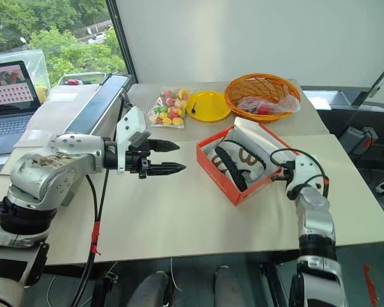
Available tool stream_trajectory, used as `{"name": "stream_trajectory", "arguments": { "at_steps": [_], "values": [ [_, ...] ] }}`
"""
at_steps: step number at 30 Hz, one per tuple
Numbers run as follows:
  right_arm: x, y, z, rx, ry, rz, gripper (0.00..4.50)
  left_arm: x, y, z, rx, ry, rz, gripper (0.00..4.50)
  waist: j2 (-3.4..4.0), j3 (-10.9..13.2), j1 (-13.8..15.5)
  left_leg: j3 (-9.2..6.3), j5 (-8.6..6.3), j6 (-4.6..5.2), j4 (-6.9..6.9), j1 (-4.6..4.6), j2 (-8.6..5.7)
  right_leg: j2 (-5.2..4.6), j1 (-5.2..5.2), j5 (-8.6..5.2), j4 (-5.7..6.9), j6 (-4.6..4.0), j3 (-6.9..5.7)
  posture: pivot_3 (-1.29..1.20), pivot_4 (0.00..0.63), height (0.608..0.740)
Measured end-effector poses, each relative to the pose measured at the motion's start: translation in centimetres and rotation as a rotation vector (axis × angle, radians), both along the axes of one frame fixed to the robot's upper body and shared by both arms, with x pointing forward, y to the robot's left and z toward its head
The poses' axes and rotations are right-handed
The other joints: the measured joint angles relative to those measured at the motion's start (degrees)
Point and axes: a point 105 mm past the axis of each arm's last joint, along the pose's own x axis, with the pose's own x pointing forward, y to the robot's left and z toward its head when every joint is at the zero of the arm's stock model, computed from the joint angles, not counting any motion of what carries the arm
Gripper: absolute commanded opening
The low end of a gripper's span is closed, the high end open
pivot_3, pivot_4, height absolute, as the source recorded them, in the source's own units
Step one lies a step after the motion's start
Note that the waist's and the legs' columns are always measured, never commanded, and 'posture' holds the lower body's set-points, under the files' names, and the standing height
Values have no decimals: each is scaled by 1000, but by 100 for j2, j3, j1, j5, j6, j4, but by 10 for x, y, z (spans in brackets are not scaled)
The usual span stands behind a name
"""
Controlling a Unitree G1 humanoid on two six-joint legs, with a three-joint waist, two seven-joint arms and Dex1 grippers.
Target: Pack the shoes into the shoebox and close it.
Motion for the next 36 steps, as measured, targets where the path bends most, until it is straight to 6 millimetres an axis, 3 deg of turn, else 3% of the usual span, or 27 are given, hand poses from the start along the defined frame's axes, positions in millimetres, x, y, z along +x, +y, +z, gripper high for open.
{"name": "stream_trajectory", "arguments": {
  "at_steps": [8, 15, 20, 22, 30, 36],
  "values": [
    [15, -7, -3, -57, 20, 3, 27, 1, 3, 5, -11, -24, 26, 3068, -1, 0, -44, 0, 0, 0, 0, 0, -1, -1, 3, 2, -2, -3, 1, 0, 150, 740],
    [21, 7, 19, -83, -127, 93, 27, 0, 3, 5, -10, -25, 30, 3068, -1, 0, -145, 0, 0, 0, 0, 0, 0, 0, -1, 3, 2, -3, 5, 0, 150, 740],
    [17, 43, 50, -62, -308, 260, 27, 0, 2, 5, -15, -23, 26, 3068, -1, 0, -132, -1, 0, 0, 0, 2, 0, 0, 1, 3, 4, -2, 6, 0, 150, 740],
    [13, 59, 54, -59, -337, 335, 27, 1, 1, 5, -19, -22, 23, 3068, -1, 0, -128, -1, 0, 0, 1, 1, 0, 0, 1, 4, 4, -2, 5, 0, 150, 740],
    [-11, 117, 49, -71, -339, 541, 27, 4, 0, 6, -16, -24, 23, 3068, 0, 0, -116, -3, 0, 0, 1, 2, -1, 0, -4, 4, 10, -3, 5, 0, 150, 740],
    [-20, 142, 49, -106, -338, 601, 27, 6, 1, 5, -10, -25, 32, 3068, 0, 0, -103, -3, 0, 0, 2, 2, -1, 0, -4, 4, 11, -2, 4, 0, 150, 740]
  ]
}}
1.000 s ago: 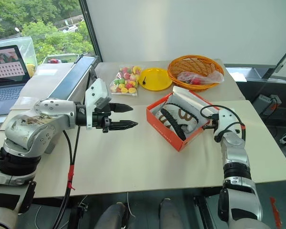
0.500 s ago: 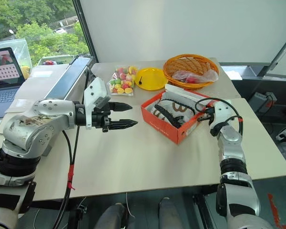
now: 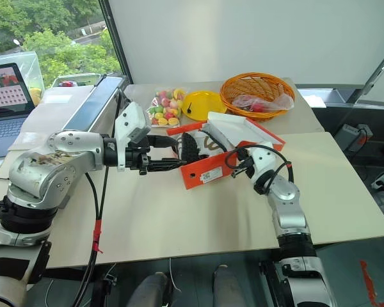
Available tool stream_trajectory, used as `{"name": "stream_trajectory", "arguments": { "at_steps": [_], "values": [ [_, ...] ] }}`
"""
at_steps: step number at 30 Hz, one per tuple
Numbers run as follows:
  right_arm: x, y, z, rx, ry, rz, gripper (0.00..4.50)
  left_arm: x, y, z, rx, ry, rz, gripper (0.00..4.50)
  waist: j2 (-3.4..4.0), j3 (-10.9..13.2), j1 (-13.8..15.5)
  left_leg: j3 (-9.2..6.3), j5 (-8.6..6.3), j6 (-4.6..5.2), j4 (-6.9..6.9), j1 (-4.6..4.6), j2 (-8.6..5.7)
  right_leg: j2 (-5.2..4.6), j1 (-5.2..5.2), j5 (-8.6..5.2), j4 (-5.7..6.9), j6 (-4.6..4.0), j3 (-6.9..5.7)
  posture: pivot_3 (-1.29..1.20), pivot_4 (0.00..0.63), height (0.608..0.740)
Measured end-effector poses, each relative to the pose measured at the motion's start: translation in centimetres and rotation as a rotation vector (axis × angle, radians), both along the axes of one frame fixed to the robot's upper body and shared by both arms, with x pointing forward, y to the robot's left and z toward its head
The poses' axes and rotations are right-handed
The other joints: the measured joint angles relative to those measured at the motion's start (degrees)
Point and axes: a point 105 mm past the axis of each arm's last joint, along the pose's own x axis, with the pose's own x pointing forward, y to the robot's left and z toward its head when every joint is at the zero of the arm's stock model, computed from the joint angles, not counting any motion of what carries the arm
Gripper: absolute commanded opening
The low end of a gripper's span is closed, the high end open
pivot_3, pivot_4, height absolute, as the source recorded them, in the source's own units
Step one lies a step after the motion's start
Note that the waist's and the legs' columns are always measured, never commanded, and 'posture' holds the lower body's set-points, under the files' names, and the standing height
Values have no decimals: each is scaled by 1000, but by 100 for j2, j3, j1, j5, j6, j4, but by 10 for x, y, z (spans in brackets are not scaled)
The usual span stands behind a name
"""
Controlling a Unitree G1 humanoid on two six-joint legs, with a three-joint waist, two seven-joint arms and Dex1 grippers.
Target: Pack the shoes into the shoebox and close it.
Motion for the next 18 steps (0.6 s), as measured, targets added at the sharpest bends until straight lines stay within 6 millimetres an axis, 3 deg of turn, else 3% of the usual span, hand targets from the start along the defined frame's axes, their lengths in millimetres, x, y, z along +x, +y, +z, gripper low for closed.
{"name": "stream_trajectory", "arguments": {
  "at_steps": [6, 12, 15, 18],
  "values": [
    [-8, 3, -10, 37, 41, -25, 27, 0, -1, 0, 2, -4, 0, 3068, 0, 0, 30, -1, 0, 0, 0, -1, 0, -1, -1, 0, 0, 0, -1, 0, 150, 740],
    [-24, -5, -50, 193, 224, -122, 27, 2, 0, 2, 5, -8, -7, 3068, 0, 0, 55, 0, 0, 0, 0, 0, 0, -1, -1, 0, 0, 0, 0, 0, 150, 740],
    [-30, -9, -61, 232, 266, -176, 27, 2, -1, 5, 8, -15, -22, 3068, 0, 0, 57, -1, 0, 0, 0, 3, 1, 0, 1, 0, 1, 0, -1, 0, 150, 740],
    [-37, -23, -76, 250, 312, -255, 27, 0, 0, 2, 30, -9, -45, 3068, 1, 0, 86, 0, 0, 0, 0, 3, 0, -1, 1, -1, 1, 0, 0, 0, 150, 740]
  ]
}}
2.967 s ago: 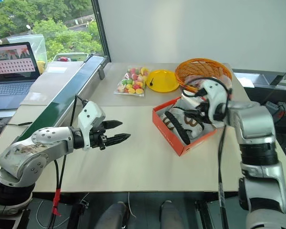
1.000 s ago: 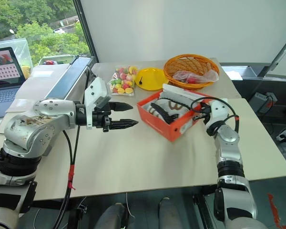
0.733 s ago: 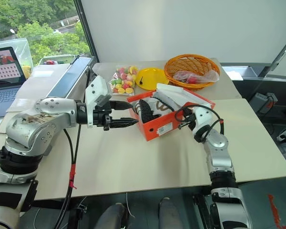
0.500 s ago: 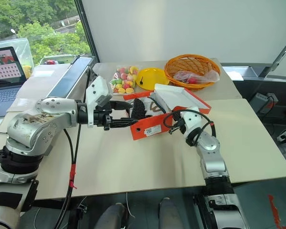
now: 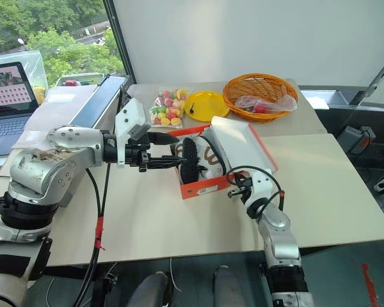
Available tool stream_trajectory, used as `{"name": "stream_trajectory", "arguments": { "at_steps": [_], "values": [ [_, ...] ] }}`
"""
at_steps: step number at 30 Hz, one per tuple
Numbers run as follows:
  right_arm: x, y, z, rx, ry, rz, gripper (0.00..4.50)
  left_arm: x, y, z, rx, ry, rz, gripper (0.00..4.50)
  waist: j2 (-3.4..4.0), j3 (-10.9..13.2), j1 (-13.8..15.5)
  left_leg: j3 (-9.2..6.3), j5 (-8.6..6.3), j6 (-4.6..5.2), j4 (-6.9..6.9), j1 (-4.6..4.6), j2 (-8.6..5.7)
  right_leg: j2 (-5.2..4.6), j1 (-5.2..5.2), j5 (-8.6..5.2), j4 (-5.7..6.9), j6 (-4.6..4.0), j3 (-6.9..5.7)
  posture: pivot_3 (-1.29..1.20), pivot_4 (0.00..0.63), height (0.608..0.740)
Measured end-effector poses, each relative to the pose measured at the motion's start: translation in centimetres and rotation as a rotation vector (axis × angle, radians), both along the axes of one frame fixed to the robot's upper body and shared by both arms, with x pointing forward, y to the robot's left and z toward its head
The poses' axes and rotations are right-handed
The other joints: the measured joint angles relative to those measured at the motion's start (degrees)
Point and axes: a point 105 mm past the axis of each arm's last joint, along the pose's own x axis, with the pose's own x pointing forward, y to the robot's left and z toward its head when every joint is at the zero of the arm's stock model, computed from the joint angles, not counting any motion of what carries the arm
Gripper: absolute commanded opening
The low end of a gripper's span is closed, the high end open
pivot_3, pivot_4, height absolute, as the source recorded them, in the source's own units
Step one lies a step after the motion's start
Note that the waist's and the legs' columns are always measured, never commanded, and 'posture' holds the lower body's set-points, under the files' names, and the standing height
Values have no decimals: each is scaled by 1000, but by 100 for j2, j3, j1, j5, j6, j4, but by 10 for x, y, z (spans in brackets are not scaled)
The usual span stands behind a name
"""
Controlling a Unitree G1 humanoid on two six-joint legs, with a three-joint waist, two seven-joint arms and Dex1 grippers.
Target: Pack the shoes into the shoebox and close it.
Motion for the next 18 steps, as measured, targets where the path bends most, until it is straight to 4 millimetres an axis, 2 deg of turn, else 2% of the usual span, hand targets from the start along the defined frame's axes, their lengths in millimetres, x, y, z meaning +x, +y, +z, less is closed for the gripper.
{"name": "stream_trajectory", "arguments": {
  "at_steps": [5, 9, 15, 18],
  "values": [
    [2, -27, -15, -6, 55, -97, 27, 2, 0, 2, 7, -8, -4, 3068, 0, 0, 22, 1, 0, 0, 1, 4, 1, 2, 4, 0, 1, 1, 0, 0, 150, 740],
    [15, -46, -18, -3, 61, -151, 27, 3, -1, 5, 8, -14, -12, 3068, 0, 0, 4, 2, 0, 0, 1, 6, 2, 3, 5, 0, 1, 0, 1, 0, 150, 740],
    [33, -44, -23, 21, 57, -154, 27, 3, 0, 4, 13, -11, -12, 3068, 0, 0, -28, 2, 0, 0, 1, 6, 2, 2, 7, 1, 0, -1, 2, 0, 150, 740],
    [39, -44, -18, 22, 19, -168, 27, 3, 0, 4, 15, -14, -11, 3068, 0, 0, -41, 2, 0, 0, 1, 5, 2, 2, 5, 1, 0, -1, 2, 0, 150, 740]
  ]
}}
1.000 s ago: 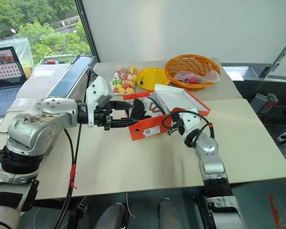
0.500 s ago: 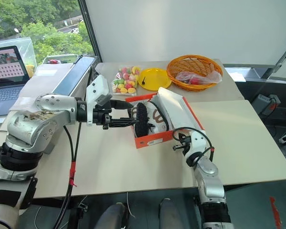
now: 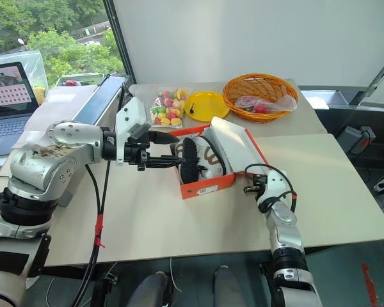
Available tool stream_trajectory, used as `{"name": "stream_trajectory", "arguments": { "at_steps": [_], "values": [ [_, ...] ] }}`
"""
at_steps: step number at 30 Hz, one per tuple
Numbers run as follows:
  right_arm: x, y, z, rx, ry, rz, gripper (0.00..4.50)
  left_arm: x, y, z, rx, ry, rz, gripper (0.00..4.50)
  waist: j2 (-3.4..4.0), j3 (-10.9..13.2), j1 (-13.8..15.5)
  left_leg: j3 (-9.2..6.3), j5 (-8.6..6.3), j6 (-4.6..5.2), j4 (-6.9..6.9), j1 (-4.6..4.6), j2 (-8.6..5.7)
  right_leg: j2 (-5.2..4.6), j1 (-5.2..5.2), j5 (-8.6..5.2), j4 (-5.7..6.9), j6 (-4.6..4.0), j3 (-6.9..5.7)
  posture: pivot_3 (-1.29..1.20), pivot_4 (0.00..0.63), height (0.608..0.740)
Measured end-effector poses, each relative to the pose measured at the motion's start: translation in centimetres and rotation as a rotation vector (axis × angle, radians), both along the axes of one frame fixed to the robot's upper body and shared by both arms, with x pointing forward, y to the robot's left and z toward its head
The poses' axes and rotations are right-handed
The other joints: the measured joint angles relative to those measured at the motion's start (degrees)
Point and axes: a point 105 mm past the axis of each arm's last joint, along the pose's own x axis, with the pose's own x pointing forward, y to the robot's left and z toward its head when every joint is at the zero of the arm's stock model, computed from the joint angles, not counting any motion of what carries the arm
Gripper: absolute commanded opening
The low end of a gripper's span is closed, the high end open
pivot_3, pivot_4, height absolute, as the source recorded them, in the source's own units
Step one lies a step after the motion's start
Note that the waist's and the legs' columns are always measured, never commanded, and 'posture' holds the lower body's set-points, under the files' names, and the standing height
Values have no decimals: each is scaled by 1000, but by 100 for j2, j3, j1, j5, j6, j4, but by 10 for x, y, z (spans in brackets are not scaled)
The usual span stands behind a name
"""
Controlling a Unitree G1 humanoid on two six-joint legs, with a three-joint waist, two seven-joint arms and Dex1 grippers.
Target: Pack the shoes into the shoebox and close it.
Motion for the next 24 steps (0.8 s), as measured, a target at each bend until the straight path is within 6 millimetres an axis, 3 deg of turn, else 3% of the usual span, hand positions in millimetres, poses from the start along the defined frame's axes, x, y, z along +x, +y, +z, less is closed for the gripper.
{"name": "stream_trajectory", "arguments": {
  "at_steps": [2, 6, 8, 11, 14, 15, 17, 18, 24],
  "values": [
    [1, -4, 11, -24, -57, -38, 27, 0, 1, 0, 4, -2, 2, 3068, 0, 0, -8, -1, 0, 0, 0, -2, -1, -1, -3, 0, 2, 0, 0, 0, 150, 740],
    [-3, -11, 64, -94, -267, -107, 27, -2, 2, 1, 16, -14, 4, 3068, 0, 0, -5, -3, 0, 0, 0, -4, 0, 0, -3, 0, 3, 1, -1, 0, 150, 740],
    [-9, -2, 88, -113, -348, -72, 27, -2, 2, 1, 16, -15, 4, 3068, 0, 0, -18, -3, 0, 0, 0, -3, 0, 0, -4, 0, 5, 1, 0, 0, 150, 740],
    [-12, 22, 106, -134, -381, 29, 27, -3, 3, -2, 17, -7, 6, 3068, 0, 0, -58, -2, 0, 0, 1, 1, 0, 1, -2, 0, 10, 1, 2, 0, 150, 740],
    [-16, 69, 106, -187, -320, 264, 27, -3, 3, -3, 15, -5, 9, 3068, 0, 0, -64, -1, 0, 0, 2, 7, 6, 8, 0, -1, 12, 2, 2, 0, 150, 740],
    [-16, 74, 105, -194, -313, 289, 27, -3, 3, -3, 14, -5, 9, 3068, 0, 0, -64, -2, 0, 0, 2, 7, 6, 8, 0, -2, 12, 2, 2, 0, 150, 740],
    [-24, 114, 85, -270, -210, 505, 27, -3, 2, -4, 9, -8, 16, 3068, 0, 0, -41, -2, 0, 0, 3, 5, 4, 5, 1, -2, 9, 2, 1, 0, 150, 740],
    [-27, 124, 78, -306, -173, 573, 27, -3, 2, -5, 8, -9, 21, 3068, 0, 0, -37, -2, 0, 0, 5, 2, 3, 5, 1, -2, 6, 2, 0, 0, 150, 740],
    [-17, 135, 71, -424, -102, 674, 27, -7, 8, -9, -6, 1, 72, 3068, -1, -1, -6, -4, 0, 0, 6, 3, 3, 4, 2, -1, 6, 1, -3, 0, 150, 740]
  ]
}}
